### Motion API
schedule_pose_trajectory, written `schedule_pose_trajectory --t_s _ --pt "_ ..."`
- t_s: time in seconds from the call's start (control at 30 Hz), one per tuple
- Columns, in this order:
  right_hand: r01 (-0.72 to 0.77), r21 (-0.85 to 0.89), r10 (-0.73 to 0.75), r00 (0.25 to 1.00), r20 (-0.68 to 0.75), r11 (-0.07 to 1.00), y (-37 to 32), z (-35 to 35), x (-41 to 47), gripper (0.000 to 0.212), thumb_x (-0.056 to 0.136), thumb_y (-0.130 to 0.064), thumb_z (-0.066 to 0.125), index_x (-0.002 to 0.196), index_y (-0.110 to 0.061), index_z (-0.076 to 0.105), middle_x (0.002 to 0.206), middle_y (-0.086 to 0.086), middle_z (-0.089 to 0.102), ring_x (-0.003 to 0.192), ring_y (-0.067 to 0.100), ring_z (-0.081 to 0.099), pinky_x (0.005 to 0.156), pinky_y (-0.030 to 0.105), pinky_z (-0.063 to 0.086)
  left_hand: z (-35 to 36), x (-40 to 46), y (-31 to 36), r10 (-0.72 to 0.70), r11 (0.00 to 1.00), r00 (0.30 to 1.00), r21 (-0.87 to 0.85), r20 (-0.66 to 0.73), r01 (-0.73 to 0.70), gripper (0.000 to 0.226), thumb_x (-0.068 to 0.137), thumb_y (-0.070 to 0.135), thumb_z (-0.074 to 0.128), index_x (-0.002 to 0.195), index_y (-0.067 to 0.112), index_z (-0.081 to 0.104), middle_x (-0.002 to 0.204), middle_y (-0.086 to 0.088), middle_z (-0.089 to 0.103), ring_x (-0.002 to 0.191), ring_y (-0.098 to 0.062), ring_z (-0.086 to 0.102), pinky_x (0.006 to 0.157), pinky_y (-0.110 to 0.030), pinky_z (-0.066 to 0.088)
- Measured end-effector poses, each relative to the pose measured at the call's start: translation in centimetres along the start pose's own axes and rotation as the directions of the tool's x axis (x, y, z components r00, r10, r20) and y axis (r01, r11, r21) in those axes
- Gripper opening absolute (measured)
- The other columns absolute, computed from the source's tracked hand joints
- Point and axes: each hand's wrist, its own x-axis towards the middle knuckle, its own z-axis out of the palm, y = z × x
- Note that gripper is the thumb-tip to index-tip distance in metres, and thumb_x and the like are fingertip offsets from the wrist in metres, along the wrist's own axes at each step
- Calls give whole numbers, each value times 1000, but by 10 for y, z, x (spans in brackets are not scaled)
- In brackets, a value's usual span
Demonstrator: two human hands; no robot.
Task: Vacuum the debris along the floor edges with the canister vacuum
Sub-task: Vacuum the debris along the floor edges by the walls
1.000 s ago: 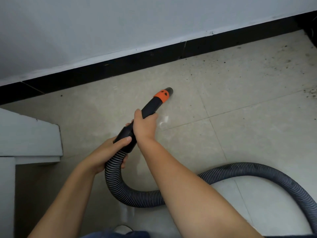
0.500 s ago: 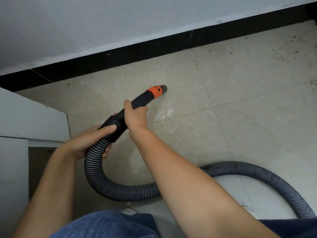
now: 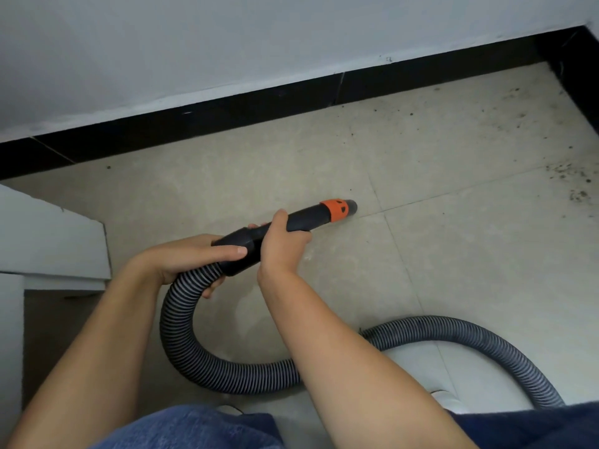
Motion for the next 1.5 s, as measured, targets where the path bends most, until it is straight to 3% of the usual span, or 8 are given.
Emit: schedule_pose_trajectory --t_s 0.17,0.33,0.57,0.67,0.83,0.93,1.2,1.5 --pt "14 1 -14 998 56 1000 -14 0 7 35 95 -23 50 121 -1 40 57 -3 61 46 3 61 53 17 52 6 4 2 6 1000 998 -16 -65 -7 103 33 74 82 99 0 53 57 -12 57 47 -22 54 46 -29 49" --pt "46 27 -47 998 40 999 -21 6 13 43 87 -28 53 121 -2 44 71 7 64 69 25 70 79 45 59 14 11 10 25 999 993 -31 -116 -28 103 37 76 80 105 3 55 58 -10 58 50 -21 54 49 -29 50" --pt "18 82 -22 999 43 996 -40 -8 25 37 89 -22 52 121 -3 46 73 7 61 62 22 67 65 35 57 28 19 29 37 998 992 -37 -121 -42 100 40 76 78 106 5 56 60 -10 59 52 -20 56 50 -31 51" --pt "-15 70 10 997 77 997 -56 -16 27 35 90 -18 50 121 -1 48 68 6 56 53 19 62 53 27 53 38 22 38 25 998 994 -63 -103 -32 74 63 62 77 105 6 54 63 -11 61 54 -21 58 53 -32 53" --pt "-54 -63 61 993 102 997 -90 -38 45 14 91 -16 52 99 -6 47 68 8 54 50 18 58 48 25 49 63 43 70 -57 997 998 -59 30 59 33 90 37 60 110 13 52 89 -15 69 71 -24 69 67 -37 58" --pt "-53 -184 77 989 123 982 -111 -54 61 13 90 -13 54 96 -5 46 65 9 52 48 19 55 47 26 48 84 68 96 -85 996 995 -26 52 86 31 92 29 61 116 10 56 100 -9 68 88 -22 67 87 -40 55" --pt "-17 -552 161 963 214 834 -161 -106 87 13 86 -11 59 90 -6 48 63 10 53 50 23 53 53 31 49 165 105 142 -217 935 976 -283 21 214 18 90 22 64 105 16 56 100 -2 63 103 -20 58 92 -41 49" --pt "-9 -649 244 930 275 761 -195 -135 79 18 89 -13 56 103 -4 47 67 9 54 51 19 54 47 26 47 210 99 169 -228 855 972 -489 -54 173 20 90 23 64 107 15 58 106 -5 64 102 -20 60 92 -38 48"
